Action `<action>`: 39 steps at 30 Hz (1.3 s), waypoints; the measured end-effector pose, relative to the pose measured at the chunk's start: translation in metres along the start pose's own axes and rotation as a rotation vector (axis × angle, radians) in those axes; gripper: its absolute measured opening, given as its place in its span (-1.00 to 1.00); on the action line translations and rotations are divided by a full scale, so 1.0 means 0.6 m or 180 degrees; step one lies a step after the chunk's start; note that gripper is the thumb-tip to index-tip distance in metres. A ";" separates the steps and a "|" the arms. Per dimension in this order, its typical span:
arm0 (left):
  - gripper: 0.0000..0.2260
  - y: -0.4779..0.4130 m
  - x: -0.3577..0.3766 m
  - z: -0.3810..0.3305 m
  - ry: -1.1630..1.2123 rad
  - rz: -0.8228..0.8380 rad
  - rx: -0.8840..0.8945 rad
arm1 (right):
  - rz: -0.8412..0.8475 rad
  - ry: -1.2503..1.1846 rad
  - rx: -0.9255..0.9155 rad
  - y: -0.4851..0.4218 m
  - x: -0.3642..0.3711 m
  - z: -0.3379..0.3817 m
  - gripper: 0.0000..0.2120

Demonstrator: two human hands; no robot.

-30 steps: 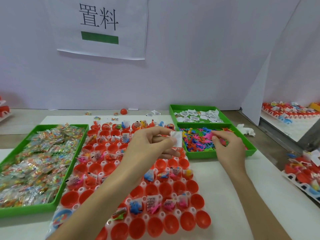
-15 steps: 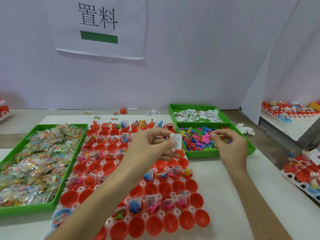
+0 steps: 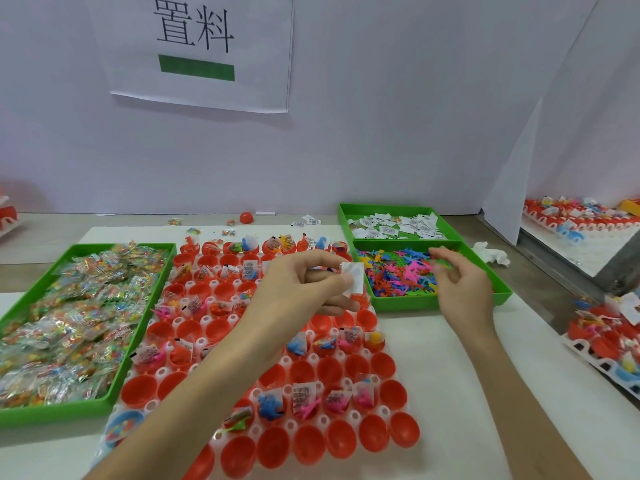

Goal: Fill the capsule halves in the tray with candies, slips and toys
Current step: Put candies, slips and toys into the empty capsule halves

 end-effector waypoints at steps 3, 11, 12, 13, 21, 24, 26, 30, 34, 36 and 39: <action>-0.89 0.000 -0.001 -0.001 -0.0005 -0.0004 0.0024 | -0.0036 0.0209 -0.0019 0.000 -0.004 -0.007 -0.73; -0.90 0.000 -0.003 -0.002 0.0003 -0.0019 0.0048 | 0.0850 0.1615 0.0610 -0.001 -0.007 -0.006 -0.78; -0.90 0.000 -0.003 -0.002 -0.0005 -0.0017 0.0047 | 0.0978 0.1684 0.0646 -0.001 -0.006 -0.005 -0.79; -0.90 0.000 -0.003 -0.001 -0.0012 -0.0014 0.0045 | 0.1067 0.1694 0.0665 -0.001 -0.006 -0.002 -0.80; -0.89 -0.001 -0.002 0.003 -0.0040 -0.0016 0.0035 | 0.0970 0.1401 0.0528 0.008 0.002 0.013 -0.79; -0.89 -0.001 -0.002 0.003 -0.0025 -0.0017 0.0043 | 0.0840 0.1092 0.0413 0.010 0.002 0.012 -0.73; -0.89 0.000 -0.002 0.003 -0.0027 -0.0019 0.0044 | 0.0822 0.1035 0.0391 0.009 0.003 0.011 -0.72; -0.89 0.001 -0.003 0.002 -0.0068 -0.0023 0.0059 | 0.1033 0.1478 0.0409 0.010 0.010 0.011 -0.77; -0.89 0.000 -0.003 0.003 -0.0058 -0.0010 0.0062 | 0.1253 0.1560 0.0475 0.009 0.014 0.014 -0.78; -0.89 -0.001 -0.003 0.004 -0.0074 -0.0005 0.0060 | 0.1248 0.1458 0.0513 0.008 0.015 0.016 -0.76; -0.89 -0.001 -0.003 0.004 -0.0080 -0.0011 0.0062 | 0.1154 0.1317 0.0475 0.008 0.016 0.018 -0.75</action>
Point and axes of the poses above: each hand's wrist, its own y-axis away from the middle knuckle, its own x-axis out of the palm, z = x × y, the point moved 1 cm from there along -y, towards the middle knuckle, and after that the axes turned 14 degrees about z, right-handed, at the moved point
